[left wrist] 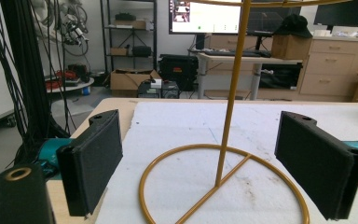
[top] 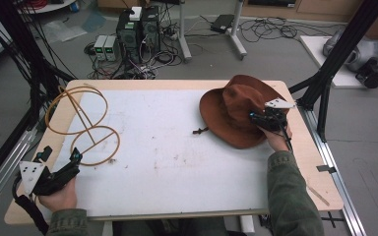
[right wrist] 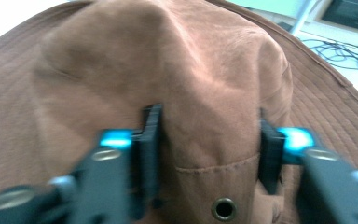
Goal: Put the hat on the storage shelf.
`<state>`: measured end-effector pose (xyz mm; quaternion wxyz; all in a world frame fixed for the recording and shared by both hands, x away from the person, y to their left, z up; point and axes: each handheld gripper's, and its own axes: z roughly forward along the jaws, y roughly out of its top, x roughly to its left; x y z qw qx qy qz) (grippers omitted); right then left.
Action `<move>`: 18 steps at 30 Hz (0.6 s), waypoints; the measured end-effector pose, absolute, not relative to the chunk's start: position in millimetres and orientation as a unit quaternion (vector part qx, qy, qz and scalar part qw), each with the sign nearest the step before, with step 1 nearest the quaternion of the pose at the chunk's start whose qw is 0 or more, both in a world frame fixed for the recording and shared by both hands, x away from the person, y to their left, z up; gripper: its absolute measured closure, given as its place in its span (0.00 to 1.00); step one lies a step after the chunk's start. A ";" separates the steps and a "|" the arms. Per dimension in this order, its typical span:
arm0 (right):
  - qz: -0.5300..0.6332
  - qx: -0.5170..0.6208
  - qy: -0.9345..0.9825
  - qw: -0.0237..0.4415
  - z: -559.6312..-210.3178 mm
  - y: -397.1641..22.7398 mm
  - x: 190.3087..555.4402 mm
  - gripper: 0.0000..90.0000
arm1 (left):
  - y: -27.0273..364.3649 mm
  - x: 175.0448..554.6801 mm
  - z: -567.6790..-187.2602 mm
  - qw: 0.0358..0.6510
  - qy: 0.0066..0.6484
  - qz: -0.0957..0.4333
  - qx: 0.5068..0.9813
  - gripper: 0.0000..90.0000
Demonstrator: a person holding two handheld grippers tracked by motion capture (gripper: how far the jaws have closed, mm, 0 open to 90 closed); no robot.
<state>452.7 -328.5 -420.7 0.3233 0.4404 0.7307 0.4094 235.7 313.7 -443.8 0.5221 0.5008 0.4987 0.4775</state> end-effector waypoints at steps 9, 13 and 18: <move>0.434 0.468 0.721 0.271 -420.0 -341.5 453.3 0.99 | 315.2 235.3 -444.1 0.525 0.501 0.477 0.496 0.17; 0.441 0.473 0.714 0.269 -420.3 -342.1 453.5 0.99 | 315.6 235.4 -444.2 0.525 0.502 0.476 0.496 0.17; 0.441 0.473 0.712 0.274 -419.8 -342.4 453.2 0.99 | 315.2 235.6 -444.2 0.525 0.501 0.476 0.496 0.17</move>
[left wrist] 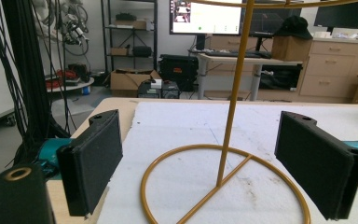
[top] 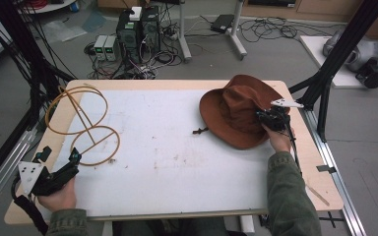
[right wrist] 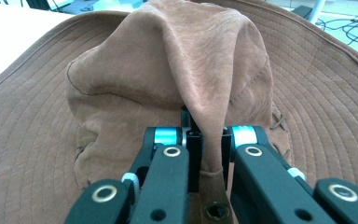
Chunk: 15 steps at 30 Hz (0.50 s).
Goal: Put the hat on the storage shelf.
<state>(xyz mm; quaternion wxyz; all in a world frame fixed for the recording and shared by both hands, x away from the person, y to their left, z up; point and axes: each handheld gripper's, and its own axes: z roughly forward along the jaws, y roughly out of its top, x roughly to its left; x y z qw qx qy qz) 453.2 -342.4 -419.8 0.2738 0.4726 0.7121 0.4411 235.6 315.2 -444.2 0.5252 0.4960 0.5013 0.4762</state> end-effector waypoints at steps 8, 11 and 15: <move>0.457 0.488 0.691 0.274 -417.3 -344.9 451.7 0.99 | 315.6 235.9 -444.6 0.526 0.501 0.475 0.496 0.17; 0.468 0.491 0.684 0.269 -415.9 -347.1 450.9 0.99 | 316.1 235.7 -444.7 0.525 0.503 0.475 0.496 0.17; 0.481 0.495 0.672 0.267 -414.3 -348.8 449.9 0.99 | 317.1 235.1 -444.7 0.525 0.505 0.475 0.494 0.17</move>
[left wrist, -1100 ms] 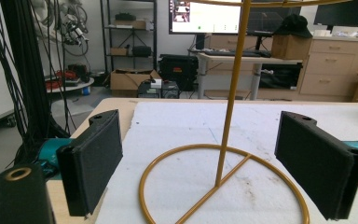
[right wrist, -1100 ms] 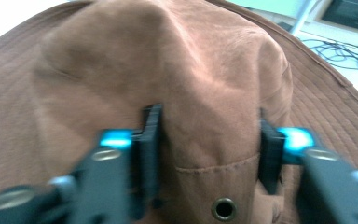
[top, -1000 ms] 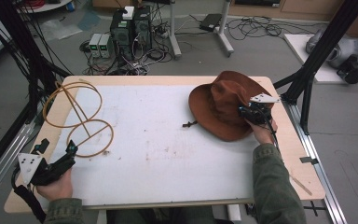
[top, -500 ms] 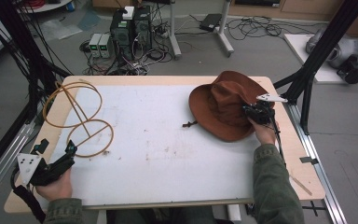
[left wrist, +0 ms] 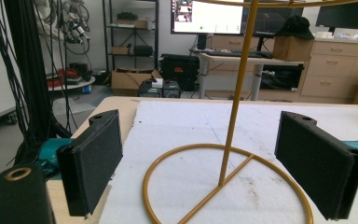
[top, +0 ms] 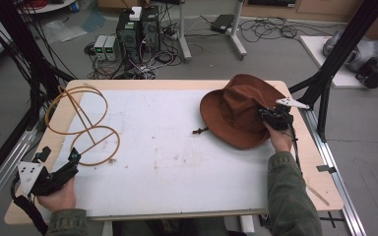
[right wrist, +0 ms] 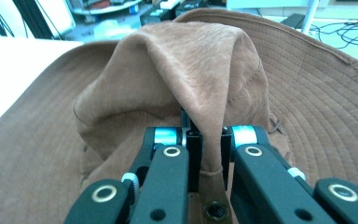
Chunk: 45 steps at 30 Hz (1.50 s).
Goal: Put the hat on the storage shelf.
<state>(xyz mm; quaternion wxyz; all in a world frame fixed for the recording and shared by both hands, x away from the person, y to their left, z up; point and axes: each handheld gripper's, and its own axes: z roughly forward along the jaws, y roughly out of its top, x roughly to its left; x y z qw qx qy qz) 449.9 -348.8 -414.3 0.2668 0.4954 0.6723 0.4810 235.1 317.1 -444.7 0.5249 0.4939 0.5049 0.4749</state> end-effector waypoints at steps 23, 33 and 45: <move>0.575 0.489 0.589 0.288 -387.1 -349.6 432.0 0.99 | 317.5 234.2 -445.1 0.530 0.508 0.470 0.490 0.17; 0.595 0.476 0.567 0.314 -373.4 -345.2 420.4 0.99 | 316.4 234.5 -444.8 0.534 0.508 0.468 0.488 0.17; 0.604 0.454 0.568 0.326 -344.8 -327.2 412.0 0.98 | 315.6 235.1 -444.9 0.538 0.507 0.465 0.487 0.17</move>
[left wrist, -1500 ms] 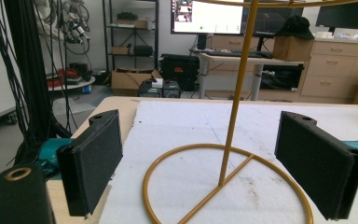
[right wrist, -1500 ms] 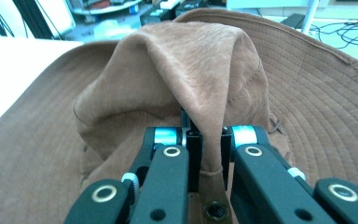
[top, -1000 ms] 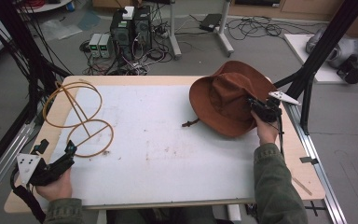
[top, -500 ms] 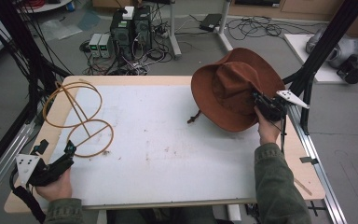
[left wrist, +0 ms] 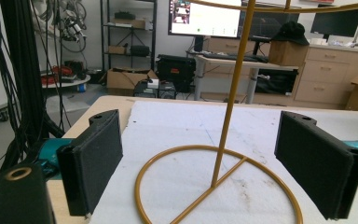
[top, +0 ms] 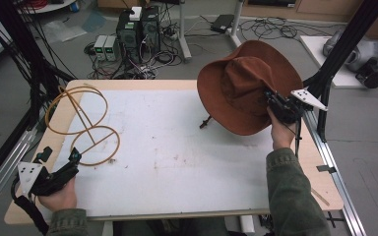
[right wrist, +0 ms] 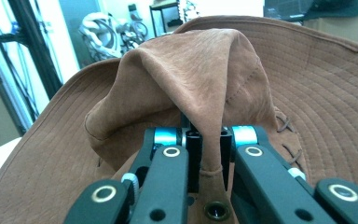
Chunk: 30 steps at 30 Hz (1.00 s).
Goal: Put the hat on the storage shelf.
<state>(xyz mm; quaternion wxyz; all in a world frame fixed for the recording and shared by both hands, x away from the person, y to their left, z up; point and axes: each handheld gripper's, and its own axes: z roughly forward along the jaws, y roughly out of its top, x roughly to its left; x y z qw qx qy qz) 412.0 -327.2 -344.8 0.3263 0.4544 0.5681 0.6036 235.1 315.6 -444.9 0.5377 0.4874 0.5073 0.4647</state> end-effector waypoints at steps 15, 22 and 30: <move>0.636 0.390 0.591 0.307 -305.5 -258.2 403.6 0.98 | 315.7 234.3 -445.2 0.544 0.508 0.461 0.483 0.17; 0.641 0.376 0.598 0.300 -301.4 -237.1 403.6 0.98 | 317.8 233.9 -445.5 0.545 0.510 0.460 0.480 0.17; 0.662 0.364 0.593 0.277 -295.9 -213.5 403.0 0.98 | 316.2 234.1 -445.5 0.545 0.509 0.460 0.482 0.17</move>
